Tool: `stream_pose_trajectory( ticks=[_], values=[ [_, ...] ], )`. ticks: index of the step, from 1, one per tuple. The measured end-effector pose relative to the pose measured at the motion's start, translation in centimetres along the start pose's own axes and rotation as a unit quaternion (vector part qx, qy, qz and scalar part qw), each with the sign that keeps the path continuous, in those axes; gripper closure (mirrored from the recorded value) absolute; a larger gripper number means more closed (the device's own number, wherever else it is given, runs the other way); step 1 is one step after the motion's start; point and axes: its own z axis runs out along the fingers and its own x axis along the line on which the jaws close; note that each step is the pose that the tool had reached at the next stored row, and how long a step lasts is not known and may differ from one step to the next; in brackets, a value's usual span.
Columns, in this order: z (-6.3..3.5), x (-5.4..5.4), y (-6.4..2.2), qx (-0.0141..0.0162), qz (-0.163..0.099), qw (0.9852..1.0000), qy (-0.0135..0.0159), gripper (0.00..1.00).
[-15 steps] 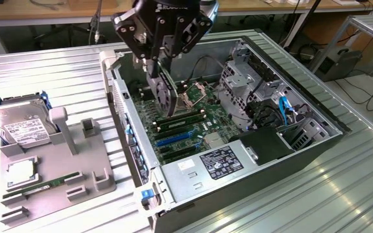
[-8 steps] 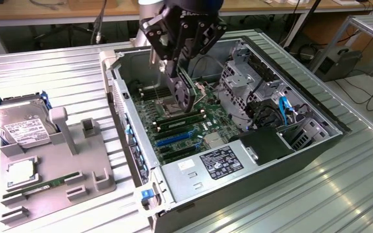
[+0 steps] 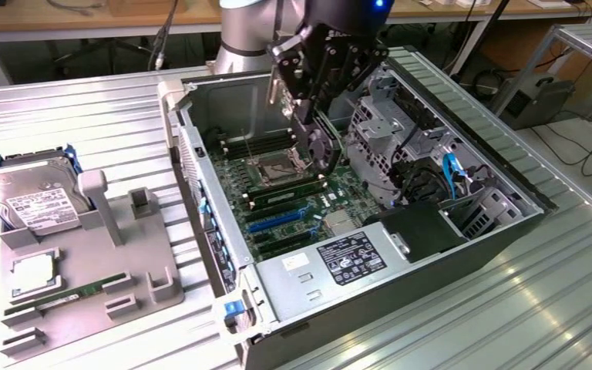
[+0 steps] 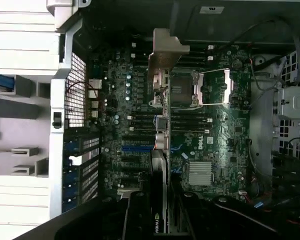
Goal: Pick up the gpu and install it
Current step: 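Pick up the gpu and move the gpu toward the slot, then insert the gpu into the slot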
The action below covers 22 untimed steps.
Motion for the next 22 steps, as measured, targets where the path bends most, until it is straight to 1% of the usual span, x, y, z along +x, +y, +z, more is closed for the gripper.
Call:
stream_pose_trajectory(
  ticks=[3,5,6,8,22],
  values=[
    [0.52,-1.4,-0.08,-0.0001,0.000,1.0000,0.0000,0.74],
    [1.07,-2.8,-0.17,-0.0001,0.000,1.0000,-0.0001,0.74],
    [1.28,-3.1,-0.19,0.0000,0.000,1.0000,0.0000,0.74],
    [1.85,-3.2,-0.23,0.0000,0.000,1.0000,0.0000,0.74],
    [1.87,-3.2,-0.24,0.0000,0.000,1.0000,0.0000,0.74]
  ],
)
